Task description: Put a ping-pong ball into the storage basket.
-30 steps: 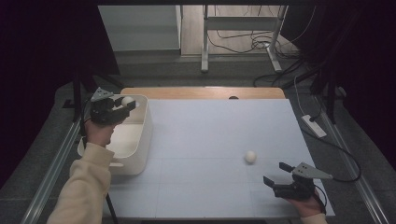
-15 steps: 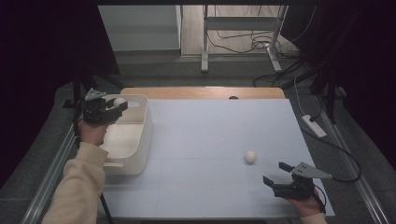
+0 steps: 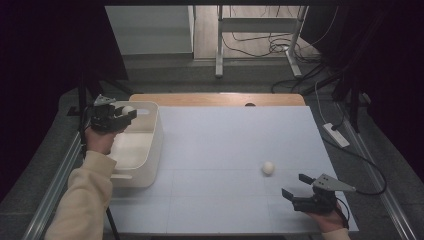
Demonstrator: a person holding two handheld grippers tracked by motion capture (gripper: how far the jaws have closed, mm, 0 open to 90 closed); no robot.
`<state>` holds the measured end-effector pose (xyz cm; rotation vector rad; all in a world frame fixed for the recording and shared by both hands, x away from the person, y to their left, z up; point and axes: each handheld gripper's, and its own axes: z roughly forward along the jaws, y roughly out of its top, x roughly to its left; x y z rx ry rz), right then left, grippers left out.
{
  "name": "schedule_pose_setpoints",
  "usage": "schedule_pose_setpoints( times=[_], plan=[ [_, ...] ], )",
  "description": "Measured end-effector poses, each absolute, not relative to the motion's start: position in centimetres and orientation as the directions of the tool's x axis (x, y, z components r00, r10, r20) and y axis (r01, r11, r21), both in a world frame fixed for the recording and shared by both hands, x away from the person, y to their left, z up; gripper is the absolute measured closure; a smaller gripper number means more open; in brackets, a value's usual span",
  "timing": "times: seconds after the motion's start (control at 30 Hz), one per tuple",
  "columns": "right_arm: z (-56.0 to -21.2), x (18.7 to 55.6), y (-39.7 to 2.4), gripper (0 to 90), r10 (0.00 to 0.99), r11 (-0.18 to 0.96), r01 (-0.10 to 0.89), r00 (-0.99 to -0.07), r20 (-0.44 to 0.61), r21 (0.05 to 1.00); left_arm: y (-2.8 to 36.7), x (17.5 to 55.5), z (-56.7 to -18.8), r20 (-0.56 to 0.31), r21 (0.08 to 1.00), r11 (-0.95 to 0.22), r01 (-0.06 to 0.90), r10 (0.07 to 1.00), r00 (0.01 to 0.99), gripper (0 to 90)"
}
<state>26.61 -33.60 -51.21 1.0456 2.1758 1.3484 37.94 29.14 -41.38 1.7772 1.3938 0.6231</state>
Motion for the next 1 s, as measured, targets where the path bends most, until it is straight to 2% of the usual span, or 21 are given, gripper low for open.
schedule_pose_setpoints(
  times=[0.4,1.0],
  plan=[
    [-51.23,26.63,-33.59,10.4,0.754,0.266,0.396,-0.654,0.066,0.879,29.33,38.49,-42.38,-0.098,0.757,-0.114,0.643,0.954,0.284,50.2],
    [-51.22,26.61,-33.58,10.5,0.753,0.268,0.394,-0.655,0.064,0.879,29.27,38.39,-42.30,-0.094,0.761,-0.115,0.639,0.954,0.284,49.9]
  ],
)
